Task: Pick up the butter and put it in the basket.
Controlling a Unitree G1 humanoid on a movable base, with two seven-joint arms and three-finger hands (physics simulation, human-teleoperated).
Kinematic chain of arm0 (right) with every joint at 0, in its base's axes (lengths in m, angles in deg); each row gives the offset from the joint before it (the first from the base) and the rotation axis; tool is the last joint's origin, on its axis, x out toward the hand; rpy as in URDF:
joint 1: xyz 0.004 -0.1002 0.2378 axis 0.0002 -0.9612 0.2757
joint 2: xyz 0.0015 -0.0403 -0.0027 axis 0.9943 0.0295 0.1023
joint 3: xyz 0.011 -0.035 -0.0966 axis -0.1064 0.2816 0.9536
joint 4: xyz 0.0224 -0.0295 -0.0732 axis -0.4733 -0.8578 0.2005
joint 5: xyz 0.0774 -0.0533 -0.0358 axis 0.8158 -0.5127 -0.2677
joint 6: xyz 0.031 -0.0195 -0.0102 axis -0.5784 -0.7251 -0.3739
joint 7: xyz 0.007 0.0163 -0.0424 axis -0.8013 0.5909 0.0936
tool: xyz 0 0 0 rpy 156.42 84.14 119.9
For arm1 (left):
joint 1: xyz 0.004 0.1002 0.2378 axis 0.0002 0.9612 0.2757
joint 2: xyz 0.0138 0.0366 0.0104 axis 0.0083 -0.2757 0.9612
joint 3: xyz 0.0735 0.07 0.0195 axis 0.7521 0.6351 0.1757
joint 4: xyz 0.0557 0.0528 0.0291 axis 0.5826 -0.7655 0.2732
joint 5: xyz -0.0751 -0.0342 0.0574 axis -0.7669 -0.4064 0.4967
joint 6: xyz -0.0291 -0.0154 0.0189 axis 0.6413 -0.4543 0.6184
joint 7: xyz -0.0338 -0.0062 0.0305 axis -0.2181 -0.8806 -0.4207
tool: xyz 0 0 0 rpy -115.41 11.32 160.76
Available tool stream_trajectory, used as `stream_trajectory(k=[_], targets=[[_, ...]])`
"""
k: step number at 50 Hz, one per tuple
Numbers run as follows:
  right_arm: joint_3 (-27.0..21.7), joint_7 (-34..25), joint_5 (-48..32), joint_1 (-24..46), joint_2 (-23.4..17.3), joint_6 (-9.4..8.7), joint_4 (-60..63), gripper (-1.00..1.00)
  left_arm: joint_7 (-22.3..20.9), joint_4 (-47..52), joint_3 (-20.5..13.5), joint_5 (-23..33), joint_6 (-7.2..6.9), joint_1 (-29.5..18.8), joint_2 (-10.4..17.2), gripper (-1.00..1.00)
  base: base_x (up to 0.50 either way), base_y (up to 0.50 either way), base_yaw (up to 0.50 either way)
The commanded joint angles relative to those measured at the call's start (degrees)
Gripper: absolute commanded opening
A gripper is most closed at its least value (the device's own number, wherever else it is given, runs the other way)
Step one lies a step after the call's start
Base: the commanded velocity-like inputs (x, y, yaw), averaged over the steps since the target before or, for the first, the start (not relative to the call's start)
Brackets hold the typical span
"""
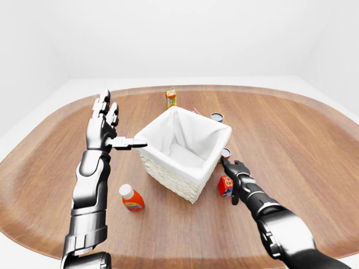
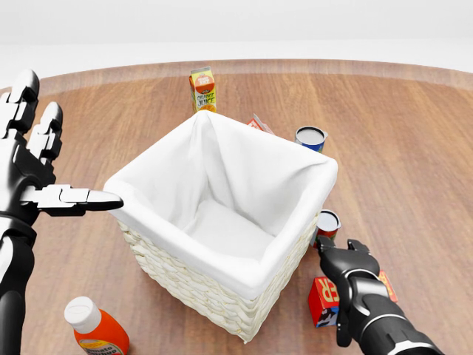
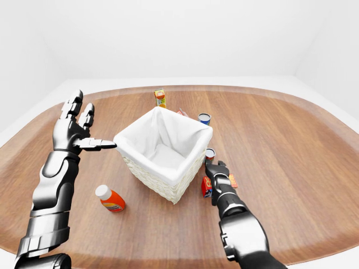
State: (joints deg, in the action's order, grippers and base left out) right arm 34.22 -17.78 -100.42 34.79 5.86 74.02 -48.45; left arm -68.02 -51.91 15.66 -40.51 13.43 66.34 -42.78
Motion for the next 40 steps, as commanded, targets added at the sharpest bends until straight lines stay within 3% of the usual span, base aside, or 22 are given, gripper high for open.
stream_trajectory(k=[1,3,4,5,6,32,40], targets=[[-0.5,0.2,-0.6,0.3,0.5,0.0,-1.6,1.0,0.0,-1.3,-0.1,-0.1,0.0,-0.2,0.2,1.0,0.0,0.0,0.0],[-0.5,0.3,-0.7,0.3,0.5,0.0,-1.6,1.0,0.0,-1.4,-0.1,-0.1,0.0,-0.2,0.2,1.0,0.0,0.0,0.0],[-0.5,0.2,-0.7,0.2,0.5,0.0,-1.6,0.84,0.0,-1.5,0.0,-0.1,0.0,-0.2,0.2,1.0,0.0,0.0,0.0],[-0.6,0.4,-0.6,0.2,0.5,0.0,-1.5,-0.67,0.0,-1.5,0.0,-0.1,0.0,-0.2,0.1,1.0,0.0,0.0,0.0],[-0.5,0.4,-0.7,0.2,0.5,0.0,-1.5,-1.0,0.1,-1.6,0.1,-0.1,0.0,-0.2,0.1,1.0,0.0,0.0,0.0],[-0.6,3.1,0.7,-0.5,0.3,0.0,-0.7,-1.0,0.3,-2.7,0.7,0.5,0.0,-0.3,-0.4,1.0,0.0,0.0,0.0],[-1.4,3.9,2.4,0.8,-1.6,0.0,0.0,-1.0,0.3,-2.5,0.5,0.4,0.0,-0.1,-0.5,1.0,0.0,0.0,0.0]])
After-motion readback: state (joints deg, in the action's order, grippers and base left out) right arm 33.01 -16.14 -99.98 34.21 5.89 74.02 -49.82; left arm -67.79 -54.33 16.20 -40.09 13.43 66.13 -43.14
